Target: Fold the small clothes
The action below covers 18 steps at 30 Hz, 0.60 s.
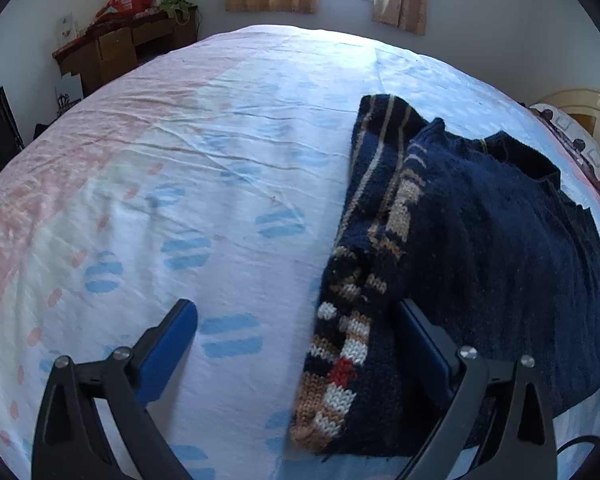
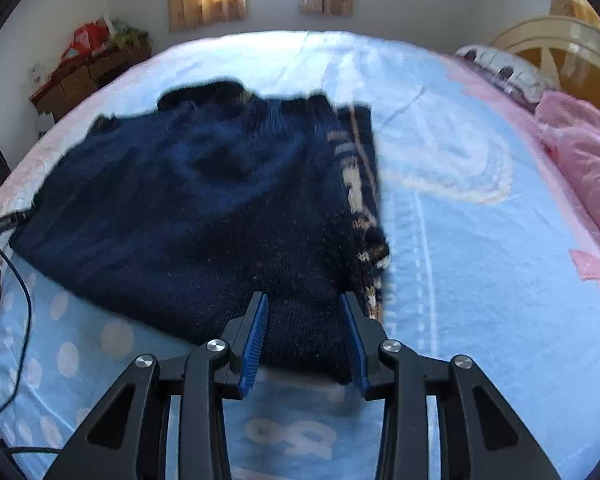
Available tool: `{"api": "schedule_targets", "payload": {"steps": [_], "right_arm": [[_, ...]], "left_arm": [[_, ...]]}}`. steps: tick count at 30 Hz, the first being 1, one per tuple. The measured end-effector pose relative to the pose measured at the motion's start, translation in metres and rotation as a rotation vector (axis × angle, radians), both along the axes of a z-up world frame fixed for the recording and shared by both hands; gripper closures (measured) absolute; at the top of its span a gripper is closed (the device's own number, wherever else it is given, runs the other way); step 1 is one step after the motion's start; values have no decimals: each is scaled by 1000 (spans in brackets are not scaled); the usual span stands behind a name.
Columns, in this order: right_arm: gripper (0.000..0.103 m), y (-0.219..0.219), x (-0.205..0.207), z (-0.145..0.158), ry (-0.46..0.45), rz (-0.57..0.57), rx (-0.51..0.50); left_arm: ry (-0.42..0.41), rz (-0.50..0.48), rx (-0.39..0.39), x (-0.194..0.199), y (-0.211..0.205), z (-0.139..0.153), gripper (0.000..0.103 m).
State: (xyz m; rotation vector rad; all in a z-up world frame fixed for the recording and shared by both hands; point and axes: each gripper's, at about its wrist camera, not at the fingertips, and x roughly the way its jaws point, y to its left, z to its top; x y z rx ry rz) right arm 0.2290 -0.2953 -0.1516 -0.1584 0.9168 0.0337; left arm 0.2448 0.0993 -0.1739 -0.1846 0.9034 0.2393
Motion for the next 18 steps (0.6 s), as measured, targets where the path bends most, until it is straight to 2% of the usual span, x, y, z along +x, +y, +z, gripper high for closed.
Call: {"api": "schedule_targets", "payload": {"steps": [3, 6, 10, 12, 16, 18], "right_arm": [[66, -3, 7, -18, 80, 4, -23], [66, -7, 7, -12, 84, -11, 10], [64, 4, -3, 0, 43, -3, -5], [60, 15, -9, 9, 17, 24, -1], [59, 46, -11, 20, -12, 98, 13], [59, 67, -8, 21, -15, 144, 12]], "left_arm": [[1, 8, 6, -5, 2, 0, 1], [1, 5, 7, -9, 3, 1, 0], [-35, -33, -36, -17, 9, 9, 1], [-57, -52, -56, -22, 15, 15, 1], [-31, -68, -5, -22, 24, 17, 1], [-36, -80, -23, -24, 31, 21, 1]]}}
